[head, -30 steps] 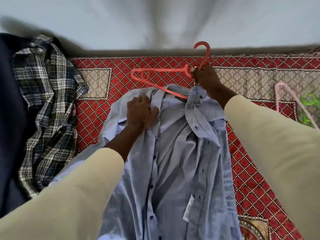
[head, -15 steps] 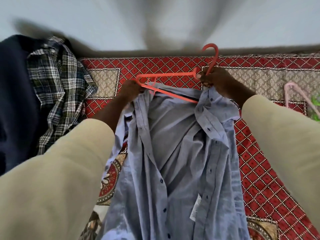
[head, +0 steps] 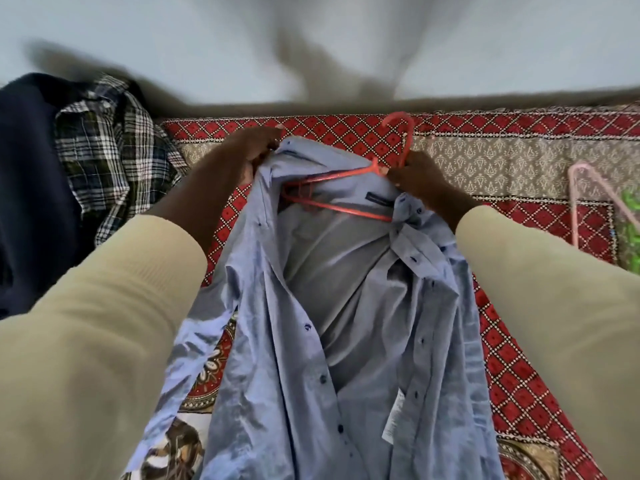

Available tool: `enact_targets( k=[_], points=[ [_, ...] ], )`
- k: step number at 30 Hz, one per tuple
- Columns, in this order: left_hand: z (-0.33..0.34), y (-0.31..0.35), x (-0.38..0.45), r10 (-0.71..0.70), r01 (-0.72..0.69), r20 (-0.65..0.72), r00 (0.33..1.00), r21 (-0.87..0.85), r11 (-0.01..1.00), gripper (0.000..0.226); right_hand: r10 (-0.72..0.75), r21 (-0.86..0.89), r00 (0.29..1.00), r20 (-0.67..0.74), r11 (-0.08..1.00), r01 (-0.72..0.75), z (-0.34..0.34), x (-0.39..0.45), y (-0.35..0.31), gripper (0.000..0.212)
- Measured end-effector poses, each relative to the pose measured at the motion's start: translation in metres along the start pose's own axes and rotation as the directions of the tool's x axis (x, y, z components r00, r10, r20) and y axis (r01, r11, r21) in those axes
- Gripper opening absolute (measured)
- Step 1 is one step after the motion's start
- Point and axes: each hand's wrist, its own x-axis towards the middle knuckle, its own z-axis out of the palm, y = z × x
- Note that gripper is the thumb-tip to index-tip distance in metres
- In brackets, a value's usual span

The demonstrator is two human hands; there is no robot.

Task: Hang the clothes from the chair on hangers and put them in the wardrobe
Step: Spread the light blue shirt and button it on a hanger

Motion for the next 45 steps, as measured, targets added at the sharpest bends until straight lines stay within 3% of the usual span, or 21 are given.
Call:
enact_targets(
  k=[1, 4, 6, 8, 10, 12, 14, 15, 18, 20, 24, 26, 28, 29, 31, 33, 35, 36, 38, 41, 45],
  points=[
    [0.003, 0.0, -0.004, -0.034, 0.044, 0.102, 0.994, -0.102, 0.994, 0.022, 0.033, 0.059, 0.996, -0.083, 0.998, -0.028, 0.004, 0.002, 0.006, 0.022],
    [0.02, -0.006, -0.014, -0.038, -0.001, 0.286, 0.957, 0.133, 0.991, 0.046, 0.097, 0.066, 0.969, -0.227, 0.994, -0.084, 0.015, 0.008, 0.022, 0.041],
    [0.043, -0.01, -0.025, 0.061, -0.144, 0.331, 0.942, 0.234, 0.961, 0.036, 0.097, 0.025, 0.962, -0.255, 0.995, -0.093, 0.024, 0.01, 0.02, 0.049],
    [0.072, -0.016, -0.043, 0.086, -0.223, 0.387, 0.918, 0.326, 0.919, 0.019, 0.027, -0.177, 0.951, -0.308, 0.981, -0.085, 0.034, 0.011, 0.014, 0.062],
    [0.092, -0.032, -0.046, 0.113, -0.221, 0.44, 0.891, 0.202, 0.954, 0.03, -0.099, -0.428, 0.898, -0.428, 0.898, -0.105, 0.038, 0.003, 0.013, 0.076],
    [0.104, -0.058, -0.041, 0.22, -0.233, 0.28, 0.934, 0.013, 0.972, 0.029, -0.166, -0.5, 0.85, -0.5, 0.856, -0.127, 0.034, -0.02, 0.016, 0.073],
    [0.112, -0.088, -0.038, 0.405, -0.358, -0.095, 0.91, 0.316, 0.879, 0.022, -0.241, -0.5, 0.806, -0.541, 0.863, -0.077, 0.033, -0.052, 0.023, 0.063],
    [0.116, -0.105, -0.038, 0.476, -0.369, -0.163, 0.864, 0.437, 0.82, 0.028, -0.278, -0.517, 0.784, -0.555, 0.853, -0.064, 0.035, -0.071, 0.029, 0.061],
    [0.127, -0.154, -0.051, 0.565, -0.397, -0.087, 0.82, 0.625, 0.672, 0.062, -0.272, -0.599, 0.81, -0.52, 0.791, -0.119, 0.044, -0.128, 0.057, 0.077],
    [0.129, -0.181, -0.054, 0.585, -0.294, -0.086, 0.807, 0.8, 0.523, 0.077, -0.218, -0.636, 0.847, -0.485, 0.752, -0.171, 0.051, -0.154, 0.076, 0.08],
    [0.136, -0.201, -0.079, 0.466, 0.102, -0.485, 0.74, 0.766, 0.635, 0.066, -0.126, -0.577, 0.901, -0.415, 0.803, -0.153, 0.051, -0.171, 0.096, 0.062],
    [0.138, -0.202, -0.089, 0.415, 0.174, -0.533, 0.737, 0.743, 0.646, 0.05, -0.066, -0.384, 0.897, -0.437, 0.916, -0.12, 0.043, -0.17, 0.083, 0.043],
    [0.137, -0.199, -0.095, 0.309, 0.175, -0.511, 0.802, 0.697, 0.695, 0.039, 0.024, -0.152, 0.864, -0.502, 0.982, -0.115, 0.037, -0.167, 0.058, 0.031],
    [0.135, -0.198, -0.098, 0.265, 0.168, -0.497, 0.826, 0.667, 0.726, 0.036, 0.039, -0.11, 0.882, -0.47, 0.989, -0.102, 0.035, -0.164, 0.048, 0.028],
    [0.132, -0.2, -0.106, 0.282, 0.114, -0.477, 0.832, 0.644, 0.756, 0.033, 0.042, -0.361, 0.995, -0.09, 0.93, -0.072, 0.036, -0.165, 0.033, 0.024],
    [0.131, -0.205, -0.115, 0.357, 0.012, -0.453, 0.817, 0.631, 0.776, 0.027, 0.268, -0.604, 0.926, 0.267, 0.795, -0.056, 0.039, -0.174, 0.029, 0.019],
    [0.129, -0.214, -0.124, 0.447, -0.126, -0.427, 0.786, 0.597, 0.792, 0.028, 0.303, -0.571, 0.887, 0.35, 0.819, -0.054, 0.044, -0.188, 0.037, 0.023],
    [0.127, -0.221, -0.129, 0.48, -0.162, -0.43, 0.764, 0.593, 0.789, 0.033, 0.247, -0.478, 0.923, 0.295, 0.875, -0.081, 0.049, -0.195, 0.043, 0.035],
    [0.127, -0.239, -0.144, 0.442, -0.065, -0.507, 0.739, 0.6, 0.797, 0.055, 0.084, -0.329, 0.996, -0.027, 0.94, -0.088, 0.067, -0.217, 0.062, 0.059],
    [0.137, -0.267, -0.175, 0.373, 0.064, -0.595, 0.712, 0.584, 0.809, 0.056, -0.032, -0.374, 0.906, -0.422, 0.916, -0.142, 0.097, -0.256, 0.089, 0.066],
    [0.166, -0.325, -0.218, 0.461, -0.097, -0.273, 0.845, 0.768, 0.633, 0.041, -0.067, -0.359, 0.803, -0.592, 0.914, -0.188, 0.138, -0.334, 0.111, 0.054]
  ],
)
